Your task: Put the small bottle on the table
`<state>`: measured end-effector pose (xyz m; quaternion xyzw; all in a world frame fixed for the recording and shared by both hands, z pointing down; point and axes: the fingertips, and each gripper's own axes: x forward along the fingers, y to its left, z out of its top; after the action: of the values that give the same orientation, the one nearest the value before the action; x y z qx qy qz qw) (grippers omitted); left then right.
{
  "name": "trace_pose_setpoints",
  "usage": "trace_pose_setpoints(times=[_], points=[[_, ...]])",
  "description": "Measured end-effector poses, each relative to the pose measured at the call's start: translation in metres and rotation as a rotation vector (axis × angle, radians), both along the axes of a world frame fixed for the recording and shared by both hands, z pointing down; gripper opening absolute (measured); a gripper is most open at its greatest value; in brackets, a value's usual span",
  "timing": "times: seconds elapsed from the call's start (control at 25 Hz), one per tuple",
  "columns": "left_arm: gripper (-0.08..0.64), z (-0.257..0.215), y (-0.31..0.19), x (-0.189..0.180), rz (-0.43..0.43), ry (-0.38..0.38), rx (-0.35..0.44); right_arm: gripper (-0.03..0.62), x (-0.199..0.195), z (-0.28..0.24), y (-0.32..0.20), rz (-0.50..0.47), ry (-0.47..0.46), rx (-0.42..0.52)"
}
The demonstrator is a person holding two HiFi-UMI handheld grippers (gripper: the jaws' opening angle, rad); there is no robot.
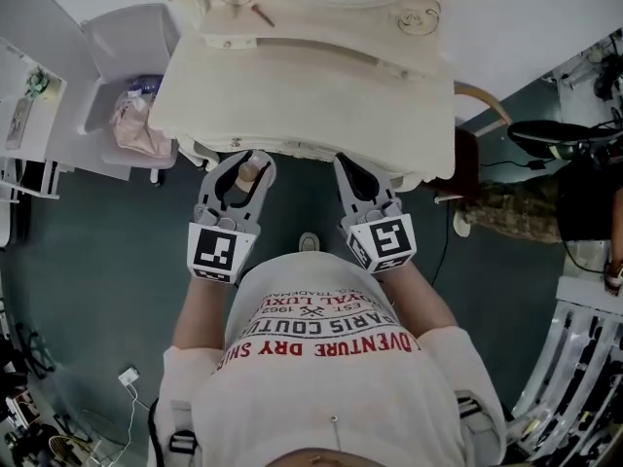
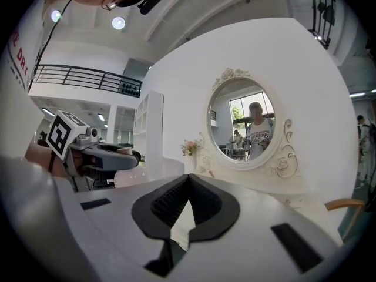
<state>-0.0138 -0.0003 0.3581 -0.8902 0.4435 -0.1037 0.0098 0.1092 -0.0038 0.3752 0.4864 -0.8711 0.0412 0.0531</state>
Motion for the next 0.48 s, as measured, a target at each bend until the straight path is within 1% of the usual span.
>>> trace_pose_setpoints(times=[0.2,0.36,0.48], points=[[0.133,0.006,-0.047,0.023,0.005,0.004,-0.018,-0.002,0.025,0.004,-0.045,0.004,-0.001,-0.02],[0.133,0.015,-0.08,0.031,0.021,0.001,-0.039,-0.002,0.03,0.011,-0.074,0.007,0.004,-0.035],[0.133,0.02,-0.108,0.032,0.044,-0.003,-0.05,-0.002,0.027,0.015,-0.098,0.018,0.0,-0.044]])
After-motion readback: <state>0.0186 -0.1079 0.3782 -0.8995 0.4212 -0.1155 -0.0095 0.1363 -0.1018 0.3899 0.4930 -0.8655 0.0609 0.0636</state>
